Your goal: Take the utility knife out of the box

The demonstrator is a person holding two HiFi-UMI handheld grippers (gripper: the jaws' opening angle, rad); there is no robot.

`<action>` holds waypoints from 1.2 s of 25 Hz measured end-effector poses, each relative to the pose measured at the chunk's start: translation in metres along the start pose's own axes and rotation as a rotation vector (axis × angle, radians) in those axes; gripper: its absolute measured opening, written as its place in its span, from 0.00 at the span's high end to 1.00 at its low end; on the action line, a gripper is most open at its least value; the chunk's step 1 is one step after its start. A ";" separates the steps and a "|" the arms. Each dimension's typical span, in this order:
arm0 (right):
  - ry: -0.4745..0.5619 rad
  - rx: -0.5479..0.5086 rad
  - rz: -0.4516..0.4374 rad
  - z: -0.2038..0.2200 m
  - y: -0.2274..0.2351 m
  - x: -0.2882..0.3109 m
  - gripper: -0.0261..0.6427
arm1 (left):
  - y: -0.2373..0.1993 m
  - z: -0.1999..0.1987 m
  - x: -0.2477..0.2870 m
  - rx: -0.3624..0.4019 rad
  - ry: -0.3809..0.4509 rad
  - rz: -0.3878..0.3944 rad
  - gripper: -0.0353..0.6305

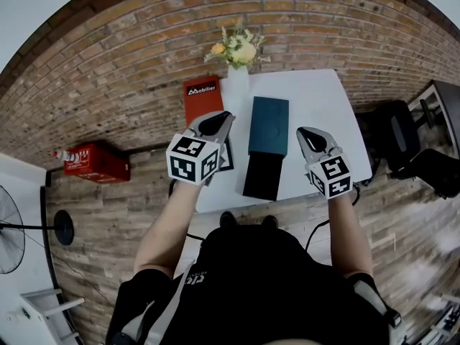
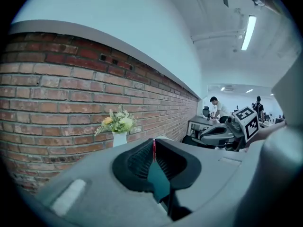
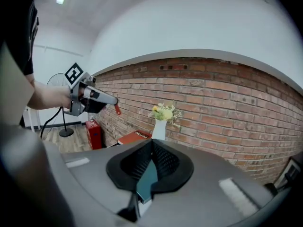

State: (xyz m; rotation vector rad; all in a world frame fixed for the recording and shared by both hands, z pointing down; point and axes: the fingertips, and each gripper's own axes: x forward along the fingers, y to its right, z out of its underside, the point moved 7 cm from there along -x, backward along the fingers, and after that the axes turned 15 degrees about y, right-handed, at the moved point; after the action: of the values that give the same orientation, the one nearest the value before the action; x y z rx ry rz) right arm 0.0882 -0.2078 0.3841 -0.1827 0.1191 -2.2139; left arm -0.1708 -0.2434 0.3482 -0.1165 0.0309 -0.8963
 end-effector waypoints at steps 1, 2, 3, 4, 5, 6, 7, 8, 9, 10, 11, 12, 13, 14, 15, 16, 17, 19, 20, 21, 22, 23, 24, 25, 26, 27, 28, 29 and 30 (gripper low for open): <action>0.009 0.015 0.014 -0.001 0.003 -0.002 0.96 | -0.001 -0.002 -0.002 0.013 0.004 -0.007 0.92; 0.019 0.031 0.029 -0.003 0.006 -0.004 0.96 | -0.002 -0.004 -0.003 0.024 0.009 -0.013 0.92; 0.029 0.044 0.043 -0.004 0.010 -0.006 0.96 | -0.002 -0.006 -0.005 0.032 0.014 -0.019 0.92; 0.040 0.055 0.055 -0.006 0.012 -0.008 0.96 | -0.002 -0.007 -0.006 0.038 0.019 -0.025 0.92; 0.051 0.062 0.064 -0.008 0.014 -0.010 0.96 | -0.002 -0.009 -0.007 0.042 0.026 -0.031 0.92; 0.061 0.067 0.072 -0.009 0.015 -0.012 0.96 | -0.002 -0.010 -0.009 0.043 0.033 -0.038 0.92; 0.071 0.070 0.079 -0.010 0.016 -0.015 0.96 | -0.001 -0.011 -0.012 0.038 0.043 -0.044 0.92; 0.081 0.072 0.085 -0.011 0.016 -0.018 0.96 | 0.000 -0.011 -0.014 0.031 0.052 -0.049 0.92; 0.092 0.073 0.089 -0.013 0.017 -0.020 0.96 | 0.000 -0.012 -0.016 0.024 0.061 -0.053 0.92; 0.103 0.073 0.094 -0.014 0.017 -0.023 0.96 | 0.001 -0.013 -0.018 0.021 0.067 -0.056 0.92; 0.115 0.073 0.098 -0.016 0.017 -0.025 0.96 | 0.002 -0.014 -0.019 0.023 0.071 -0.059 0.92; 0.128 0.073 0.102 -0.018 0.017 -0.027 0.96 | 0.003 -0.014 -0.021 0.030 0.074 -0.062 0.92; 0.141 0.074 0.107 -0.020 0.018 -0.029 0.96 | 0.003 -0.014 -0.022 0.040 0.075 -0.066 0.92; 0.154 0.075 0.114 -0.022 0.018 -0.031 0.96 | 0.004 -0.014 -0.023 0.049 0.076 -0.071 0.92; 0.168 0.077 0.121 -0.024 0.018 -0.033 0.96 | 0.004 -0.014 -0.025 0.055 0.078 -0.076 0.92; 0.180 0.077 0.127 -0.026 0.017 -0.035 0.96 | 0.004 -0.014 -0.026 0.056 0.081 -0.081 0.92; 0.191 0.075 0.131 -0.027 0.017 -0.036 0.96 | 0.004 -0.014 -0.027 0.052 0.084 -0.085 0.92; 0.204 0.069 0.136 -0.030 0.016 -0.038 0.96 | 0.004 -0.013 -0.028 0.041 0.092 -0.091 0.92; 0.208 0.069 0.136 -0.032 0.016 -0.038 0.96 | 0.004 -0.013 -0.028 0.039 0.094 -0.093 0.92; 0.213 0.072 0.135 -0.033 0.016 -0.039 0.96 | 0.004 -0.013 -0.028 0.037 0.094 -0.094 0.92; 0.217 0.077 0.135 -0.035 0.016 -0.039 0.96 | 0.004 -0.012 -0.028 0.036 0.094 -0.094 0.92; 0.221 0.081 0.135 -0.036 0.017 -0.039 0.96 | 0.004 -0.012 -0.027 0.034 0.094 -0.094 0.92; 0.222 0.082 0.135 -0.037 0.017 -0.040 0.96 | 0.004 -0.012 -0.027 0.032 0.094 -0.093 0.92; 0.222 0.078 0.133 -0.037 0.017 -0.040 0.96 | 0.004 -0.012 -0.027 0.031 0.095 -0.092 0.92; 0.220 0.072 0.131 -0.037 0.017 -0.039 0.96 | 0.003 -0.012 -0.027 0.030 0.096 -0.091 0.92; 0.217 0.066 0.129 -0.038 0.016 -0.039 0.96 | 0.003 -0.012 -0.026 0.030 0.096 -0.091 0.92; 0.215 0.062 0.127 -0.038 0.016 -0.038 0.96 | 0.003 -0.013 -0.026 0.029 0.096 -0.090 0.92; 0.214 0.062 0.125 -0.038 0.015 -0.037 0.96 | 0.002 -0.013 -0.025 0.029 0.096 -0.091 0.92; 0.214 0.063 0.122 -0.038 0.015 -0.036 0.96 | 0.002 -0.013 -0.025 0.029 0.095 -0.091 0.92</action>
State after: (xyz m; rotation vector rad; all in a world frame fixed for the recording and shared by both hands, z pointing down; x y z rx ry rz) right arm 0.1146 -0.1876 0.3413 0.0944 0.1732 -2.1068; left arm -0.1858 -0.2244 0.3344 -0.0481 0.1019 -0.9924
